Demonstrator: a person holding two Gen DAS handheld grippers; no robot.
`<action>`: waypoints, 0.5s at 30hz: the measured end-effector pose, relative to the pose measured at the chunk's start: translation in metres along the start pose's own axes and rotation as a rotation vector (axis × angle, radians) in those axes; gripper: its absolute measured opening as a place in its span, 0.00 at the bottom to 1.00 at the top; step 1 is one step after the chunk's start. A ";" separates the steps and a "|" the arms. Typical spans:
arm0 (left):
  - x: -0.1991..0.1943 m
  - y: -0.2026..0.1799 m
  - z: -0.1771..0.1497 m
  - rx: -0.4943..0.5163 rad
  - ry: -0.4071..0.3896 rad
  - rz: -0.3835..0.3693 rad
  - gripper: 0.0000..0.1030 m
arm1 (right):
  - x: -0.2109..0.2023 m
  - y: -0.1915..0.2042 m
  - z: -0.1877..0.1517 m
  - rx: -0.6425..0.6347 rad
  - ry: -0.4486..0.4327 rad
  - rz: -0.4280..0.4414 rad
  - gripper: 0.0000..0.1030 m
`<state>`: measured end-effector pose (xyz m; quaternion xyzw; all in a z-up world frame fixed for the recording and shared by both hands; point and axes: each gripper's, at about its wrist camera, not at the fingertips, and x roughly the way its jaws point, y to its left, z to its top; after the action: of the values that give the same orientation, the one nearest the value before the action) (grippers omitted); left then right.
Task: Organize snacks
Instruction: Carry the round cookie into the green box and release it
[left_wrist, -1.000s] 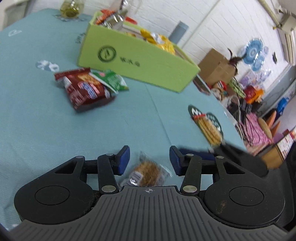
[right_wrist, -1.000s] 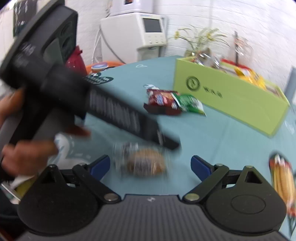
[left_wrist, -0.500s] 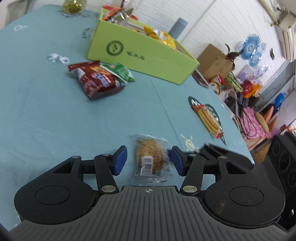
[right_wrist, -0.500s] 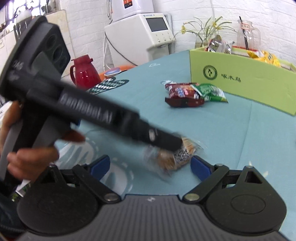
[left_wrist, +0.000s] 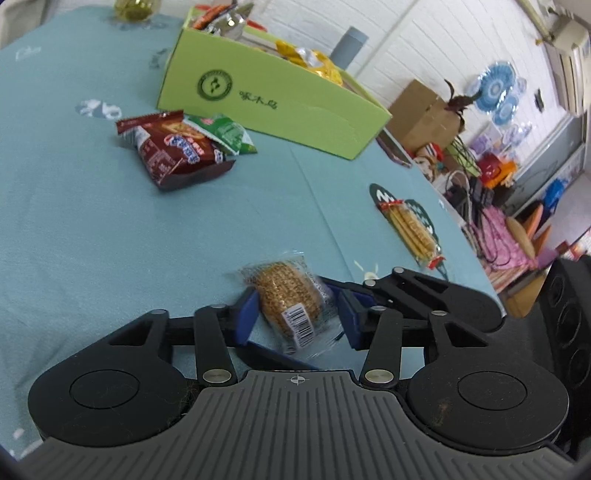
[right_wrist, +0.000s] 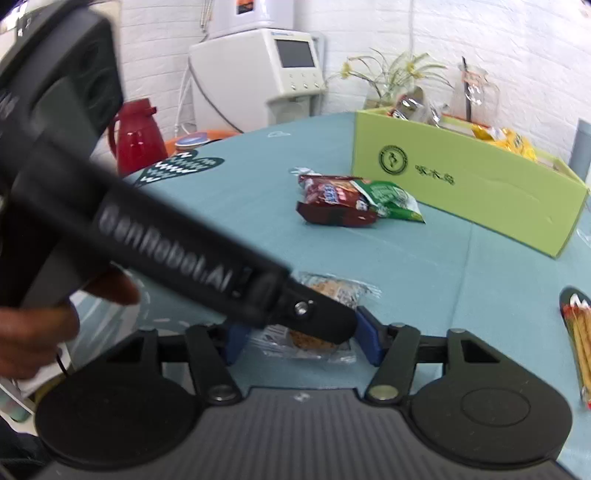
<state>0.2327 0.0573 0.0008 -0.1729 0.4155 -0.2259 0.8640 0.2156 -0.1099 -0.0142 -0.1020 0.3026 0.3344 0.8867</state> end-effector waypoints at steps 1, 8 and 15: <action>0.000 -0.001 0.001 0.002 -0.002 0.004 0.23 | -0.001 -0.002 0.001 0.005 0.001 0.003 0.58; -0.004 -0.017 0.045 0.039 -0.078 -0.039 0.23 | -0.011 -0.025 0.042 -0.027 -0.087 -0.060 0.59; 0.014 -0.027 0.143 0.135 -0.212 0.003 0.22 | 0.018 -0.067 0.118 -0.100 -0.199 -0.155 0.62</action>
<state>0.3470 0.0431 0.0902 -0.1366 0.3059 -0.2326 0.9130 0.3257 -0.1061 0.0674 -0.1357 0.1872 0.2879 0.9293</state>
